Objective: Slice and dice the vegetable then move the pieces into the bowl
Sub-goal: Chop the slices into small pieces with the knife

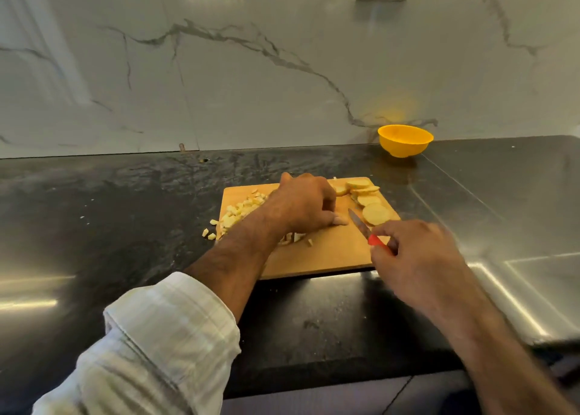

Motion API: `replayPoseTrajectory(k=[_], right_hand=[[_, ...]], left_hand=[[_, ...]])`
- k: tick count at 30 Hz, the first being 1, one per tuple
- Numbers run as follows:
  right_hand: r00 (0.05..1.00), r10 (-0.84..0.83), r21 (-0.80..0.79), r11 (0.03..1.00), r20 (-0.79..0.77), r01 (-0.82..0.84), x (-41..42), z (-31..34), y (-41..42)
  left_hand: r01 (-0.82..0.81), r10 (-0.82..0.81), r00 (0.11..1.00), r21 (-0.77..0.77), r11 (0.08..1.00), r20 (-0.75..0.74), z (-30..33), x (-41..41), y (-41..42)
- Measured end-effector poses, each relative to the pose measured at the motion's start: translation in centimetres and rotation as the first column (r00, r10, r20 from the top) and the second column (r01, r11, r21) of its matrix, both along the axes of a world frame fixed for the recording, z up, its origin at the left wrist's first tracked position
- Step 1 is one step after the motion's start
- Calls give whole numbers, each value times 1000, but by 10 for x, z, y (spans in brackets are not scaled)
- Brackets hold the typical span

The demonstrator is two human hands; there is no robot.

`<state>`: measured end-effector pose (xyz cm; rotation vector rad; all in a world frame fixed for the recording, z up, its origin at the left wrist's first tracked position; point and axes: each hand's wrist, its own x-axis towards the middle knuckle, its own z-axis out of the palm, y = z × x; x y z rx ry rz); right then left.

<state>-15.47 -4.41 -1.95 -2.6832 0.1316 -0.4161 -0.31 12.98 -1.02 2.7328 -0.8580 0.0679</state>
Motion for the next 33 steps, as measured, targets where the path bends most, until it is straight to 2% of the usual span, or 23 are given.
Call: replayPoseTrajectory(k=[3, 6, 11, 17, 22, 28, 33], right_hand=[[1000, 6, -32, 999, -9, -6, -10, -1, 14], [999, -14, -84, 996, -35, 11, -8, 1, 19], [992, -14, -64, 998, -126, 6, -6, 7, 18], [993, -13, -92, 996, -114, 2, -10, 9, 24], [988, -17, -133, 991, -151, -3, -8, 3, 32], [984, -15, -129, 992, -179, -8, -5, 0, 41], [987, -34, -123, 992, -160, 14, 7, 0, 40]], left_hand=[[6, -6, 1000, 6, 1000, 13, 2, -4, -3], [21, -20, 999, 5, 1000, -36, 4, -7, -4], [-4, 5, 998, 7, 1000, -66, 4, -6, -4], [-41, 42, 999, 52, 998, -34, 6, -8, -10], [-26, 26, 998, -1, 1000, -61, 6, -7, -10], [-5, 6, 999, 45, 999, -41, 7, -6, -13], [8, -7, 998, 24, 1000, -55, 6, -4, -15]])
